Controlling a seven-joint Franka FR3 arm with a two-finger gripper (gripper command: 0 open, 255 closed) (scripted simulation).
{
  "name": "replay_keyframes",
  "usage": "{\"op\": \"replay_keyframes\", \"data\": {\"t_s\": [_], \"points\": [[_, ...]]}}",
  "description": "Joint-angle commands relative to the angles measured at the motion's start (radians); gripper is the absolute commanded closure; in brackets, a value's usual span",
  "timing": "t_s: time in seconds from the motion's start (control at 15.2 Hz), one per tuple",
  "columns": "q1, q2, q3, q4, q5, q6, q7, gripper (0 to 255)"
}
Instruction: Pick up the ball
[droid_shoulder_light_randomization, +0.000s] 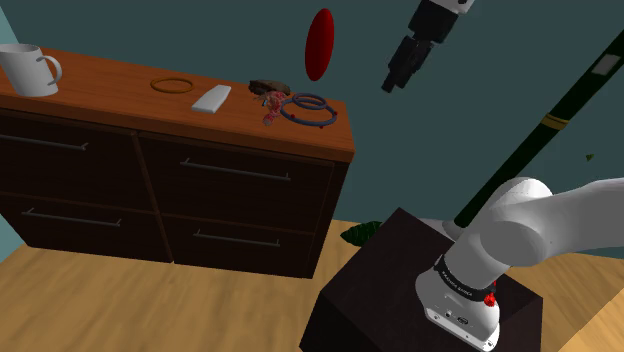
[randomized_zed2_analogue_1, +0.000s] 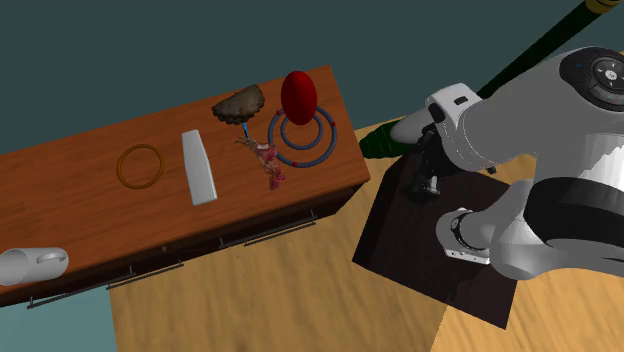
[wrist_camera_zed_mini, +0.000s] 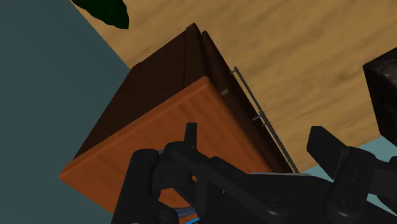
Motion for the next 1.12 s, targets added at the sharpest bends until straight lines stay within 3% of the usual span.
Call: {"op": "replay_keyframes", "data": {"t_s": [0.0,0.53,1.06], "points": [[0.000,0.000,0.000,0.000,0.000,0.000,0.000,0],[0.021,0.176,-0.058,0.096,-0.030,0.253,-0.168,0],[0.060,0.366,-0.115,0.263,-0.009,0.449,-0.336,0]]}}
